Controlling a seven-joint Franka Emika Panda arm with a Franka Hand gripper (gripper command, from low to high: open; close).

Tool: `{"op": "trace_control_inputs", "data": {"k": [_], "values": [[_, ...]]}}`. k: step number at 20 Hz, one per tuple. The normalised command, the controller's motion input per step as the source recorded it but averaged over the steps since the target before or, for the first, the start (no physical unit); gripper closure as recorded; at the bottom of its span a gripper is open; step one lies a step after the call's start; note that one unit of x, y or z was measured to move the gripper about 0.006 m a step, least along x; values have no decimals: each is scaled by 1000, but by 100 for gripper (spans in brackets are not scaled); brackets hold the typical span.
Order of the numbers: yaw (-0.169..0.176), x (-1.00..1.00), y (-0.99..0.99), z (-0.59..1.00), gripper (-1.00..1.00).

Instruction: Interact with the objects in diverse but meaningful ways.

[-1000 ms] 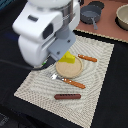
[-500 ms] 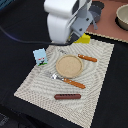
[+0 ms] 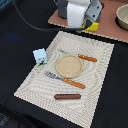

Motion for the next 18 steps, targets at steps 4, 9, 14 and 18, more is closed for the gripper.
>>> {"op": "trace_control_inputs", "data": {"k": [4,9,14,18], "values": [[0,-206,1000,-229,100],[0,-107,1000,-179,100],[0,-1,1000,-125,100],[0,0,990,-146,100]]}}
